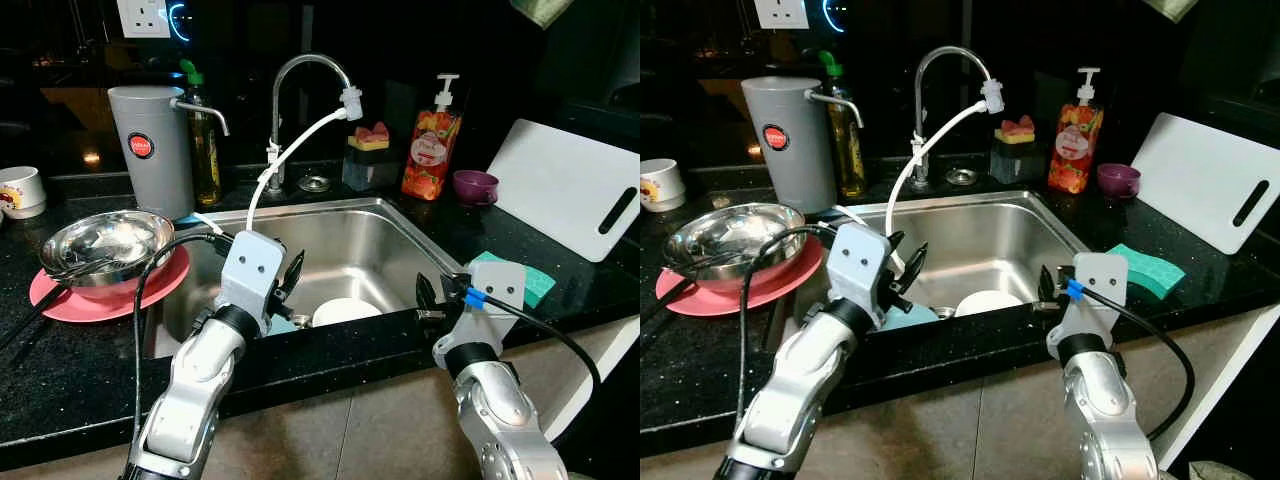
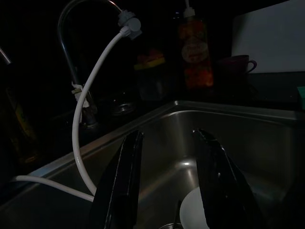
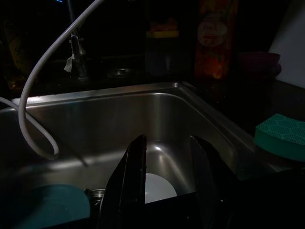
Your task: Kitchen organization
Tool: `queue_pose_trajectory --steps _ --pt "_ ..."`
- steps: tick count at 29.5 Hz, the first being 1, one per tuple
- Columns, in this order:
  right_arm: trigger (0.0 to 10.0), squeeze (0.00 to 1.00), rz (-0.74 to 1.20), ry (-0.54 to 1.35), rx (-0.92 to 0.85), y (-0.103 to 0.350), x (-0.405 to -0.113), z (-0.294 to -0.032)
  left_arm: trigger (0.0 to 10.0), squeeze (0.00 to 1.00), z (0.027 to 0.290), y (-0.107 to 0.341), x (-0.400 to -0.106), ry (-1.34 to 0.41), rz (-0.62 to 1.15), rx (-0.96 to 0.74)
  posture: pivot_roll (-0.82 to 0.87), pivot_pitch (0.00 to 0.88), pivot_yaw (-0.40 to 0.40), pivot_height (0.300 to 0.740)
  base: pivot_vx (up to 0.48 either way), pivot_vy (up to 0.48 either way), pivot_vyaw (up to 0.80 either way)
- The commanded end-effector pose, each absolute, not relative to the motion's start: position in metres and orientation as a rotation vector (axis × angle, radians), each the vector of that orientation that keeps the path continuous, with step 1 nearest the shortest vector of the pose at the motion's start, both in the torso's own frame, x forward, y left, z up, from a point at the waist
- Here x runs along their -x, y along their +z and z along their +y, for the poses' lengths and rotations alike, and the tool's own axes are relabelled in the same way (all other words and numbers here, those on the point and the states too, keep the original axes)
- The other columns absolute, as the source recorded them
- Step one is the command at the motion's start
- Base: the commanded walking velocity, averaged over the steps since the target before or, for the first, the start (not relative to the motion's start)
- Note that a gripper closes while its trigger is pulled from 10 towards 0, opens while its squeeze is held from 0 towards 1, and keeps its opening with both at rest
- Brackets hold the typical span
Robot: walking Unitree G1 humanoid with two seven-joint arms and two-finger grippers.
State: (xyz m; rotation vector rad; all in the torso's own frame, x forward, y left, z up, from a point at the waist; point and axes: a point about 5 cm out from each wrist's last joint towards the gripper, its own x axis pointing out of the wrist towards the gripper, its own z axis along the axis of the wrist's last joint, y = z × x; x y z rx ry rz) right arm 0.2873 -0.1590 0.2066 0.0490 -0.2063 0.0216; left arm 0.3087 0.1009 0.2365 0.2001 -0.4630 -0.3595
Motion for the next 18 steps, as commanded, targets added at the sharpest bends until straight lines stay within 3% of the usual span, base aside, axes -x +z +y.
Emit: queue_pose_trajectory --steps 1,18 --pt "10.0 0.0 -0.186 0.019 -0.048 0.2016 -0.2873 -0.1583 10.0 0.0 0.101 0.233 -0.3097 -0.362 -0.448 -0.206 0.03 0.044 -0.059 0.74 0.0 0.0 0.0" --pt "10.0 0.0 -0.182 0.02 -0.056 0.2002 -0.2868 -0.1564 10.0 0.0 0.1021 0.2328 -0.3097 -0.363 -0.446 -0.212 0.04 0.049 -0.059 0.74 0.0 0.0 0.0"
